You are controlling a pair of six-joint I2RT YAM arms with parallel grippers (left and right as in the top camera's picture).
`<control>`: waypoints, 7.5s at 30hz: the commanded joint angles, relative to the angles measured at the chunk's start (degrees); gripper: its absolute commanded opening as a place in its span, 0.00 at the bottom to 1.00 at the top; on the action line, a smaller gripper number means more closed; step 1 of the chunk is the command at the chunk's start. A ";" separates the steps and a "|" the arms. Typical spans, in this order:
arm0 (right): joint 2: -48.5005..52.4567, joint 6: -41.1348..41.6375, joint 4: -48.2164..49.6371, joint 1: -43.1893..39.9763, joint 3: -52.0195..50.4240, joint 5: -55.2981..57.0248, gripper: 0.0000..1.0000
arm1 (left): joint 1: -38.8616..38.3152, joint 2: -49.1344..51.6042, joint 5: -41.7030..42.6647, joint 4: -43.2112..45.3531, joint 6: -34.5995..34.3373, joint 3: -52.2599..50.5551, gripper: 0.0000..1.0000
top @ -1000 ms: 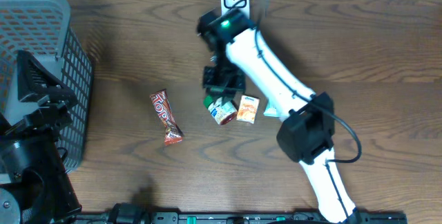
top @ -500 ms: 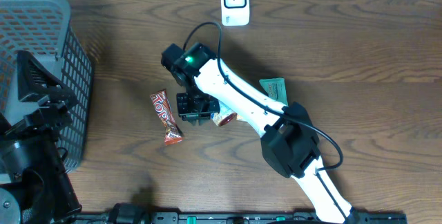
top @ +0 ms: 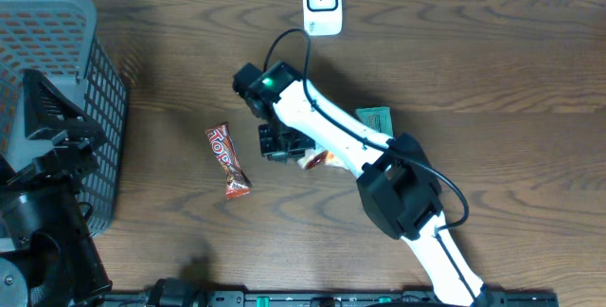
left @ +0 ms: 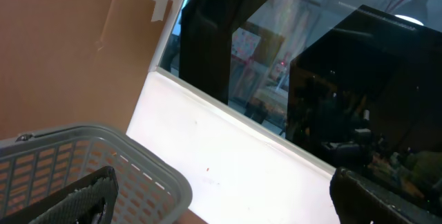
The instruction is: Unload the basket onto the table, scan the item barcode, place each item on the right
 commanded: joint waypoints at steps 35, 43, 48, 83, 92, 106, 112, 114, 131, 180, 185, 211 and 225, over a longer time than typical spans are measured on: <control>-0.22 3.89 -6.67 -11.91 6.47 -2.67 0.98 | -0.17 0.79 -0.81 0.04 0.33 -0.22 0.98; -0.22 10.75 -8.35 -11.78 6.47 -1.29 0.99 | -0.17 1.46 -0.81 0.07 0.31 -0.22 0.98; -0.22 12.63 -9.01 -10.91 6.43 -1.44 0.99 | -0.17 1.51 -0.81 0.07 0.33 -0.22 0.98; -0.22 20.59 0.57 -8.61 -6.23 4.63 0.95 | -0.17 1.66 -0.79 0.04 0.31 -0.22 0.98; -0.20 19.50 4.55 -8.48 -7.65 4.63 0.86 | -0.17 1.66 -0.79 0.04 0.31 -0.22 0.98; -0.20 7.93 5.55 -10.58 -7.98 -16.04 0.67 | -0.17 1.86 -0.79 0.04 0.33 -0.24 0.98; -0.20 2.05 4.39 -13.18 -7.98 -26.34 0.62 | -0.17 3.19 -0.79 0.04 0.33 -0.24 0.98; -0.20 0.33 4.07 -13.90 -7.98 -27.82 0.66 | -0.17 3.87 -0.79 0.07 0.33 -0.24 0.98; -0.20 5.46 13.62 -10.78 -14.03 -12.70 0.86 | -0.17 5.84 -0.79 0.31 0.31 -0.22 0.98; -0.22 -18.47 -16.87 -17.31 -6.60 -39.34 0.76 | -0.17 5.99 -0.76 0.26 0.31 -0.24 0.98; -0.22 -18.67 -16.83 -17.14 -6.60 -38.12 0.74 | -0.17 6.03 -0.76 0.26 0.31 -0.24 0.98; -0.22 -11.65 -5.03 -17.27 14.91 -9.22 0.69 | -0.17 6.95 -0.76 -0.04 0.31 -0.24 0.98; -0.22 -10.32 10.25 -17.25 15.39 14.40 0.70 | -0.17 6.95 -0.76 -13.22 0.31 -0.24 0.98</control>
